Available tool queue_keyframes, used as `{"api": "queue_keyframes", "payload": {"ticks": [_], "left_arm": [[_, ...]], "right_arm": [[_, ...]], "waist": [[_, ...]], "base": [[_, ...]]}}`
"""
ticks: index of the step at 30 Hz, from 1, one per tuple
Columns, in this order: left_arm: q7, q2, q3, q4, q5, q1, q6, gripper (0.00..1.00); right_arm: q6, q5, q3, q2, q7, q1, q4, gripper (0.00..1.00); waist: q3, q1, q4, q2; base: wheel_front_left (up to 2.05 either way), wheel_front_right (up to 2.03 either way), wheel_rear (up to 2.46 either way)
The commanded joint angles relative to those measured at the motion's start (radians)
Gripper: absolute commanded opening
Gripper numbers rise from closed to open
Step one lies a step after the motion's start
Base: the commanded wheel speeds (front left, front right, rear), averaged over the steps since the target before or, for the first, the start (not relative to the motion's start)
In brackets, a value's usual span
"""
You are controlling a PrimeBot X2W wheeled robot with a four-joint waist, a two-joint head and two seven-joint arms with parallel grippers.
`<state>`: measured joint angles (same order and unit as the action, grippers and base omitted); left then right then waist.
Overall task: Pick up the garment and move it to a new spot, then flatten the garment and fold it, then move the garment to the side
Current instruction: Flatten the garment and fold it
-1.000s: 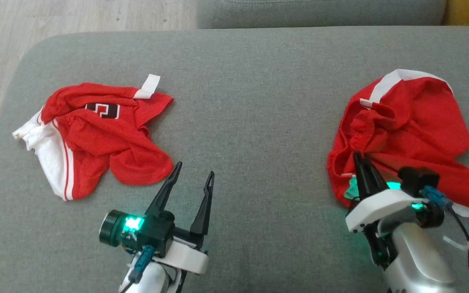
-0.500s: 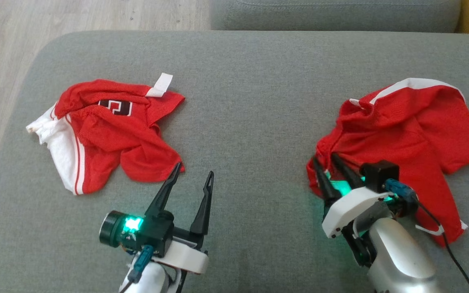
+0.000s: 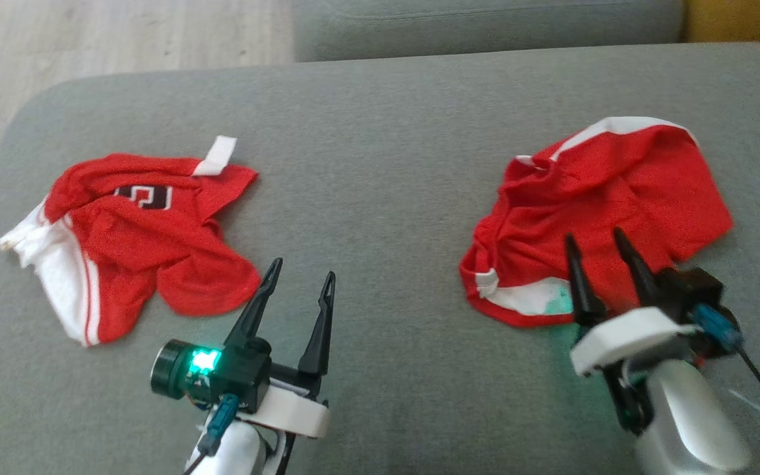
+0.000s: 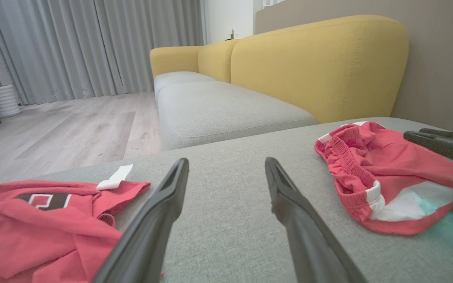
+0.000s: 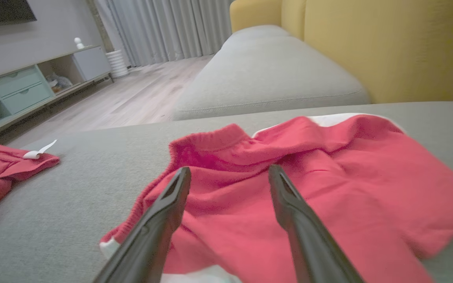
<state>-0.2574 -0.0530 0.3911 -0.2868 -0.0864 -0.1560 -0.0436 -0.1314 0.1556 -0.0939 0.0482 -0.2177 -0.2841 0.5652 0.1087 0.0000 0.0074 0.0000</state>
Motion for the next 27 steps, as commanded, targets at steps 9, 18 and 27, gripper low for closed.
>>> {"api": "queue_keyframes", "payload": {"ticks": [9,18,27], "left_arm": [[-0.004,-0.001,-0.039,0.043,0.019,-0.022,-0.002,1.00],[-0.004,0.000,-0.029,0.040,0.021,-0.032,0.007,1.00],[-0.004,0.001,-0.021,0.032,0.021,-0.050,0.012,1.00]], "right_arm": [[0.001,-0.041,0.155,0.002,-0.020,0.114,-0.098,1.00],[0.001,-0.046,0.211,0.002,0.060,0.036,-0.045,1.00],[0.001,-0.140,0.262,0.002,0.193,-0.083,0.080,1.00]], "waist": [[-0.010,0.0000,-0.090,0.0000],[0.012,0.0000,-0.078,0.0000],[0.060,0.0000,-0.015,0.0000]], "base": [[0.00,0.00,0.00],[0.00,0.00,0.00],[0.00,0.00,0.00]]}}
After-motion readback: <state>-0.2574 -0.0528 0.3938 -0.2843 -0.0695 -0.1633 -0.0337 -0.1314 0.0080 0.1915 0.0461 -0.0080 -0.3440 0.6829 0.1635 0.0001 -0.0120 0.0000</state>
